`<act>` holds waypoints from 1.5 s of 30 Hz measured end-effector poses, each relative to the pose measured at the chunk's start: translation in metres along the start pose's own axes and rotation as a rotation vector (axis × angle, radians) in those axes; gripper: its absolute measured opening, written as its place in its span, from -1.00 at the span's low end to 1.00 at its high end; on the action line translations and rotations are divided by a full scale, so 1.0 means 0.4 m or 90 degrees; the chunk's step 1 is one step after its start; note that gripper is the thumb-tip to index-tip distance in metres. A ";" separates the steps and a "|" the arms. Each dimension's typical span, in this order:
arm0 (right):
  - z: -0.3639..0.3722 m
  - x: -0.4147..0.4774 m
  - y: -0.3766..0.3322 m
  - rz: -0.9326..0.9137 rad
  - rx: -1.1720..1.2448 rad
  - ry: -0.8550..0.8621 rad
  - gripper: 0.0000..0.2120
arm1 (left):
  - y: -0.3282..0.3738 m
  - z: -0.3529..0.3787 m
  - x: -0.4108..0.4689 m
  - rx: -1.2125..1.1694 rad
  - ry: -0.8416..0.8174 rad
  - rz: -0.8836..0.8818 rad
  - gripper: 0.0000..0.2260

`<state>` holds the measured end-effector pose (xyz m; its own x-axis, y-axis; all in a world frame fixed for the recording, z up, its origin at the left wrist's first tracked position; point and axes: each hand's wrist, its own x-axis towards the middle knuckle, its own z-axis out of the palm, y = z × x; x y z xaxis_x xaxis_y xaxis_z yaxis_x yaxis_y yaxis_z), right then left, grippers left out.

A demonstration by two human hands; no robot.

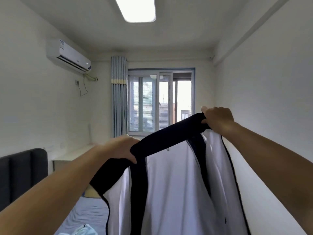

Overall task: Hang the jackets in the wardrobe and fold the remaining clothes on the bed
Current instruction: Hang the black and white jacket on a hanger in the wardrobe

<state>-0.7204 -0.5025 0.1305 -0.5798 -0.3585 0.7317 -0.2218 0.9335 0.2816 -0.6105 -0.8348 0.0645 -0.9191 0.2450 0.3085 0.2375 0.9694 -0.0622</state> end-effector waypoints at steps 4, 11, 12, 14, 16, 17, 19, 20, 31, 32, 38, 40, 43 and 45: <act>-0.003 -0.012 -0.011 -0.012 -0.058 0.020 -0.81 | 0.012 0.023 0.017 0.157 -0.165 -0.173 -0.75; -0.011 -0.039 0.035 0.055 -0.107 -0.009 -0.82 | -0.037 0.064 -0.005 0.077 0.197 -0.378 -0.92; -0.013 -0.044 0.039 0.056 -0.114 -0.022 -0.84 | -0.038 0.064 -0.001 0.034 0.230 -0.395 -0.91; -0.020 -0.052 0.039 0.071 -0.120 -0.072 -0.87 | -0.038 0.053 0.010 -0.045 0.234 -0.439 -0.89; -0.027 -0.061 0.033 0.163 -0.022 -0.149 -0.91 | -0.032 0.034 0.020 -0.187 0.220 -0.465 -0.86; -0.029 -0.066 0.028 0.229 0.083 -0.188 -0.90 | -0.025 0.027 0.023 -0.292 0.234 -0.467 -0.86; -0.036 -0.080 0.020 0.354 0.363 -0.248 -0.87 | 0.004 0.013 0.017 -0.533 0.277 -0.476 -0.86; -0.040 -0.092 0.016 0.416 0.516 -0.272 -0.86 | 0.020 0.006 0.005 -0.648 0.293 -0.475 -0.83; -0.118 -0.222 -0.008 0.455 1.184 -0.143 -0.78 | 0.112 -0.086 -0.133 -1.164 0.415 -0.255 -0.67; -0.125 -0.213 -0.009 0.447 1.181 -0.131 -0.78 | 0.111 -0.087 -0.126 -1.139 0.413 -0.248 -0.68; 0.016 -0.202 -0.072 0.494 1.033 -0.217 -0.79 | 0.080 0.066 -0.014 -1.015 0.327 -0.422 -0.68; 0.130 -0.217 -0.124 0.511 0.960 -0.310 -0.78 | 0.065 0.166 0.044 -1.030 0.309 -0.517 -0.67; 0.297 -0.243 -0.211 0.500 0.918 -0.409 -0.78 | 0.063 0.321 0.118 -1.021 0.255 -0.560 -0.68; 0.399 -0.261 -0.256 0.466 0.927 -0.455 -0.60 | 0.057 0.427 0.150 -0.992 0.149 -0.526 -0.55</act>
<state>-0.7621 -0.5605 -0.0738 -0.9763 -0.2094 -0.0541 -0.0059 0.2760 -0.9612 -0.7138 -0.7952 -0.0805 -0.9155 -0.3933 -0.0850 -0.0416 -0.1176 0.9922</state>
